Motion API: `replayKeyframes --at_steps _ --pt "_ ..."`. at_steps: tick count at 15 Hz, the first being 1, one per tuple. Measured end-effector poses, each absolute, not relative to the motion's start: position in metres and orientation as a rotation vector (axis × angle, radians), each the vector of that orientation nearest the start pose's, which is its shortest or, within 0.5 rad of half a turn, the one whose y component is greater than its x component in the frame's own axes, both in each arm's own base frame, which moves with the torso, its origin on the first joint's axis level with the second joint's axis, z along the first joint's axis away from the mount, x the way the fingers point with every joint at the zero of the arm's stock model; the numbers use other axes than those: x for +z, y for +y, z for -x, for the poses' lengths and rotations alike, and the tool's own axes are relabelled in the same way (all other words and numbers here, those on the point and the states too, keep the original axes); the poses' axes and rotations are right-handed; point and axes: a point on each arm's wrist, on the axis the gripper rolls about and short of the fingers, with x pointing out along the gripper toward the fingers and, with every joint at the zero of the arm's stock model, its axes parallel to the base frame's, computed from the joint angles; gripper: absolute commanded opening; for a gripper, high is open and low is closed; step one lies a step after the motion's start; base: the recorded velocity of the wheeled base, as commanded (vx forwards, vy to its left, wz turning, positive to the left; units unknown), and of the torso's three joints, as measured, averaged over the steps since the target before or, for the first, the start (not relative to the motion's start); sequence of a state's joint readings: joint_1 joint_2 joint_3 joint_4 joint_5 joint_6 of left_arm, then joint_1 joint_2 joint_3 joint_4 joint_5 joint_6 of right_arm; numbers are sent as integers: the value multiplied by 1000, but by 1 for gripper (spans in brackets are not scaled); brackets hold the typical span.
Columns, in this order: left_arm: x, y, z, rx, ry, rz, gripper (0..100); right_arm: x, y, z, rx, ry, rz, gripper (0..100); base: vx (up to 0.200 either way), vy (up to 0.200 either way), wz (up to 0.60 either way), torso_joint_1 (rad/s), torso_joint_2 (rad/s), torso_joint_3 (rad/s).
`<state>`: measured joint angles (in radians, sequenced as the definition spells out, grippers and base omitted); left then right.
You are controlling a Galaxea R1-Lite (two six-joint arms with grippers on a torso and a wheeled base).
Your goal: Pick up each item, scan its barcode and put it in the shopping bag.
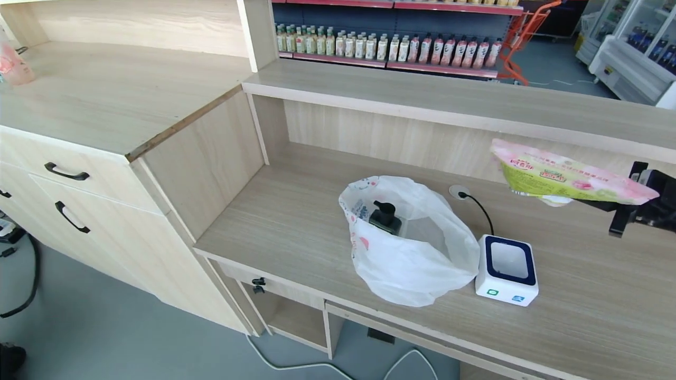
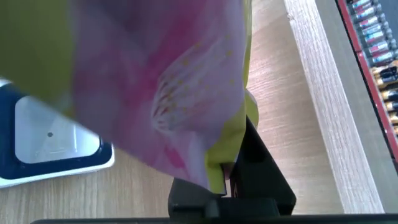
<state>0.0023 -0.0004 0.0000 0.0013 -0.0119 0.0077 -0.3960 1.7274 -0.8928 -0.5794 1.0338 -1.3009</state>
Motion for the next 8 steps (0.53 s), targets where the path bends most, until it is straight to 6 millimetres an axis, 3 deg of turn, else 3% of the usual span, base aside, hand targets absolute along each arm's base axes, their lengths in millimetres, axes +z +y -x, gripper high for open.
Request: replayKeyframes --at_steps 4,8 --pt "75 0 23 -10 1 -8 100 183 -97 -296 696 -275 1149 0 0 0 0 0 0 0" --pt "75 0 23 -10 1 -8 100 156 -100 -299 776 -257 1163 0 0 0 0 0 0 0"
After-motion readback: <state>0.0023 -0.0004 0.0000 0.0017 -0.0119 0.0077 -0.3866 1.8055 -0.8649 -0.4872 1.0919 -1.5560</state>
